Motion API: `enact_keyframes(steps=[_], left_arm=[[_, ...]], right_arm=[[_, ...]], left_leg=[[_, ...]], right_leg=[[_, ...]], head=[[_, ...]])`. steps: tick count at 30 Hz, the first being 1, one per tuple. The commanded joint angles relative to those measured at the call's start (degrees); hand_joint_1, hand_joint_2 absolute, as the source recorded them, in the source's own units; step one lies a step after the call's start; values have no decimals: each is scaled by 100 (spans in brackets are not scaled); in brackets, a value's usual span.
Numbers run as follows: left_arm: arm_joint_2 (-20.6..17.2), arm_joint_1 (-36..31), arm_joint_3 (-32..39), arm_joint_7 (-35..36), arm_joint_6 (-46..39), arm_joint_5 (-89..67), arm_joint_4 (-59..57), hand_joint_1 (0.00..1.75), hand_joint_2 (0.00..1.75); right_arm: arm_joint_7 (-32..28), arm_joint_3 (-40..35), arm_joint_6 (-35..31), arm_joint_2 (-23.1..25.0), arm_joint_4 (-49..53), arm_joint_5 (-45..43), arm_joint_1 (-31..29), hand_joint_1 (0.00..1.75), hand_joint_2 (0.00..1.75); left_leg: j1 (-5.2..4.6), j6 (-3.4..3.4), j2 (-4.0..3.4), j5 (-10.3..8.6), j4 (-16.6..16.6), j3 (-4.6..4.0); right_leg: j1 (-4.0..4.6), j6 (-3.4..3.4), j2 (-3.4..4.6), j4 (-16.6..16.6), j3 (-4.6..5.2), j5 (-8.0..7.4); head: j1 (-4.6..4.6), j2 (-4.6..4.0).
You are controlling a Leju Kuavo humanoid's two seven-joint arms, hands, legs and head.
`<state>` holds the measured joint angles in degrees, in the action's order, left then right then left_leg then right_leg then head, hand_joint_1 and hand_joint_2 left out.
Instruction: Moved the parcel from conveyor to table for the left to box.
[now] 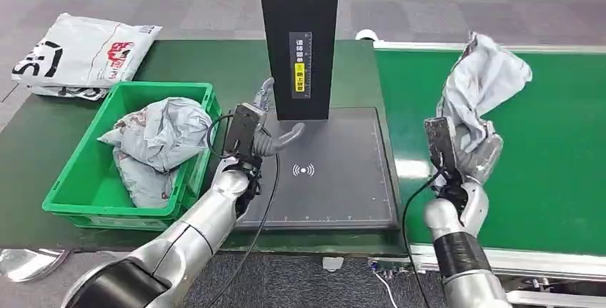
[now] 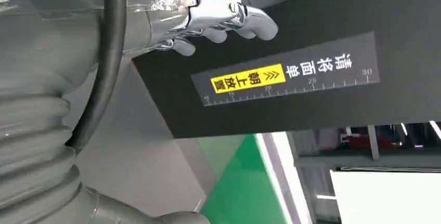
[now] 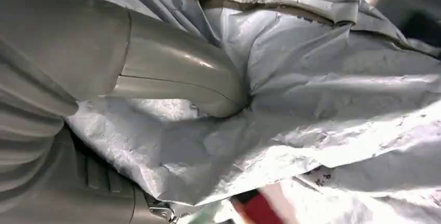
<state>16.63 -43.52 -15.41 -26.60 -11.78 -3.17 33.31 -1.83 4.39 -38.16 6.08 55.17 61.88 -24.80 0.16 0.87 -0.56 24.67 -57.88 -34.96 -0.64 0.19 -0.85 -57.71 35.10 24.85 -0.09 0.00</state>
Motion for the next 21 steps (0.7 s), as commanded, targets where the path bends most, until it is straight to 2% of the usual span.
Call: enact_keyframes(steps=[1,7,9,12,14,16,20,21], left_arm=[[161,-275,318,-190,-113,-87,-511,0,175],[101,-261,268,-250,-86,-49,-516,0,175],[37,-229,188,-373,-163,-44,-478,0,175],[-7,-263,65,-386,-131,26,-492,0,175],[-16,-311,-63,-397,-87,88,-550,0,175],[-14,-339,-204,-383,-56,155,-595,0,175],[1,-304,-333,-412,-99,258,-613,0,175],[-3,-292,-358,-392,-72,284,-613,0,175]], right_arm=[[198,-1504,22,625,-172,-8,-186,175,175],[105,-1761,68,545,-420,-227,-161,175,175],[66,-2006,383,547,-668,-515,-102,175,175],[171,-2359,996,614,-1102,-771,-132,175,175],[72,-2490,1981,653,-1378,-1438,-177,175,175],[54,-2875,2809,573,-1679,-1711,-201,175,175],[-3,-3396,3363,481,-2062,-1909,-162,175,175],[54,-3546,3406,452,-2138,-1848,-204,72,175]], left_leg=[[5,0,-20,7,-2,6],[7,-1,-9,2,16,23],[5,-1,-9,5,7,14],[7,0,-22,7,17,29],[8,3,-21,6,16,27],[6,3,-10,4,11,18],[4,1,-7,4,10,16],[8,0,-5,4,17,25]], right_leg=[[3,-2,27,2,-1,-2],[5,-3,18,22,-23,-4],[3,-1,14,13,-15,-2],[5,-4,31,23,-26,-4],[6,-5,31,20,-23,-3],[4,-6,19,14,-17,-1],[5,-5,14,14,-15,1],[10,-5,15,25,-27,-1]], head=[[0,0],[0,0],[0,0],[0,0],[0,0],[0,0],[0,0],[0,0]])
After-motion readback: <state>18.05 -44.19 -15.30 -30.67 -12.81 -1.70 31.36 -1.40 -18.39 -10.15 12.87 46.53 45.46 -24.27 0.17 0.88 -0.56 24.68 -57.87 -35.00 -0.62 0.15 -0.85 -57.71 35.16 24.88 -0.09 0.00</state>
